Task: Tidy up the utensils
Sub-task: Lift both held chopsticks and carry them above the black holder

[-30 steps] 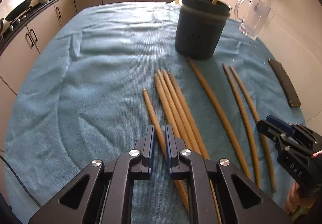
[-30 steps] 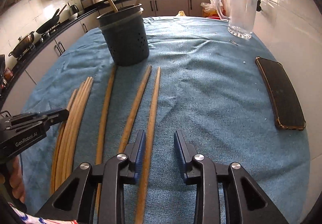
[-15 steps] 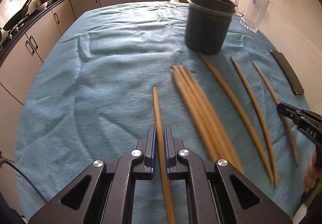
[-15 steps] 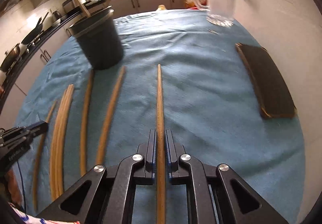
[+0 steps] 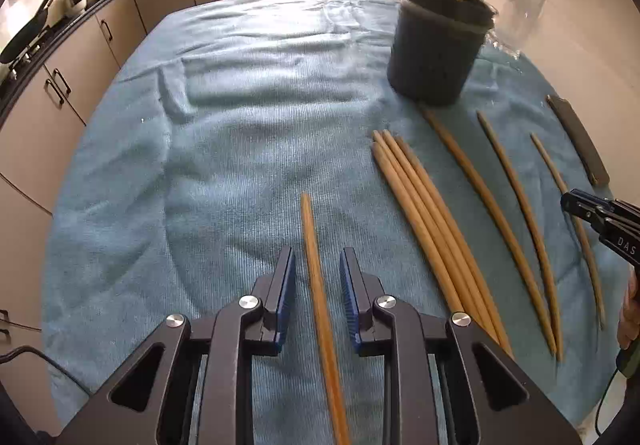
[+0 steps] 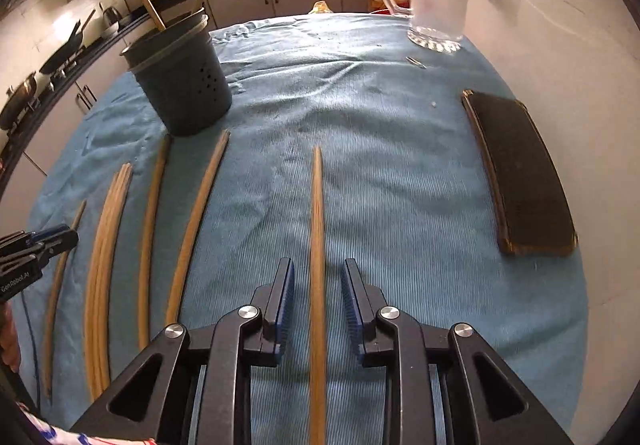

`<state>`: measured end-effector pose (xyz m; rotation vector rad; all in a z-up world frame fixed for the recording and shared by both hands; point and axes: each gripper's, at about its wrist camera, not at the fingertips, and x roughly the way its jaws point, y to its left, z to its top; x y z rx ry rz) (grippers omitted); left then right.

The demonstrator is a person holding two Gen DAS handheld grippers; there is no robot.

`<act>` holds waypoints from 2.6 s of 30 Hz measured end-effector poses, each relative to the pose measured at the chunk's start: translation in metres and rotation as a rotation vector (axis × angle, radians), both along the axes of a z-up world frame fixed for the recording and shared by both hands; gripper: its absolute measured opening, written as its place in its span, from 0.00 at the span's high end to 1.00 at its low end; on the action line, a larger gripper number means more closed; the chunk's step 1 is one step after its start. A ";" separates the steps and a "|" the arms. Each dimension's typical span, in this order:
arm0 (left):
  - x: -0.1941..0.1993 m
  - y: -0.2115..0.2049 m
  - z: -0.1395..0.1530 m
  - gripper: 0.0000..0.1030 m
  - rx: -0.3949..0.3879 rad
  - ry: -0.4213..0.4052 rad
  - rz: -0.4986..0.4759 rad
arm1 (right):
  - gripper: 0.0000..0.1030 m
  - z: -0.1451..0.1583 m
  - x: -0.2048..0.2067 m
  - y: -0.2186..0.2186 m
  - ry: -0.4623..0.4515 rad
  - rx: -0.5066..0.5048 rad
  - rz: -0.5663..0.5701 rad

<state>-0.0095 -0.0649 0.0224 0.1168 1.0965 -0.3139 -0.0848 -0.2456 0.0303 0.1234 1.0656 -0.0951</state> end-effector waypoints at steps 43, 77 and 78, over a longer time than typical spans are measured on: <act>-0.124 0.030 0.150 0.95 -0.231 -0.450 0.111 | 0.95 0.141 -0.104 0.028 -0.475 0.030 0.032; -0.102 0.014 0.216 0.95 -0.320 -0.566 0.048 | 0.95 0.210 -0.091 0.045 -0.657 0.026 0.093; -0.097 0.015 0.218 0.95 -0.326 -0.565 0.052 | 0.95 0.213 -0.088 0.045 -0.662 0.025 0.094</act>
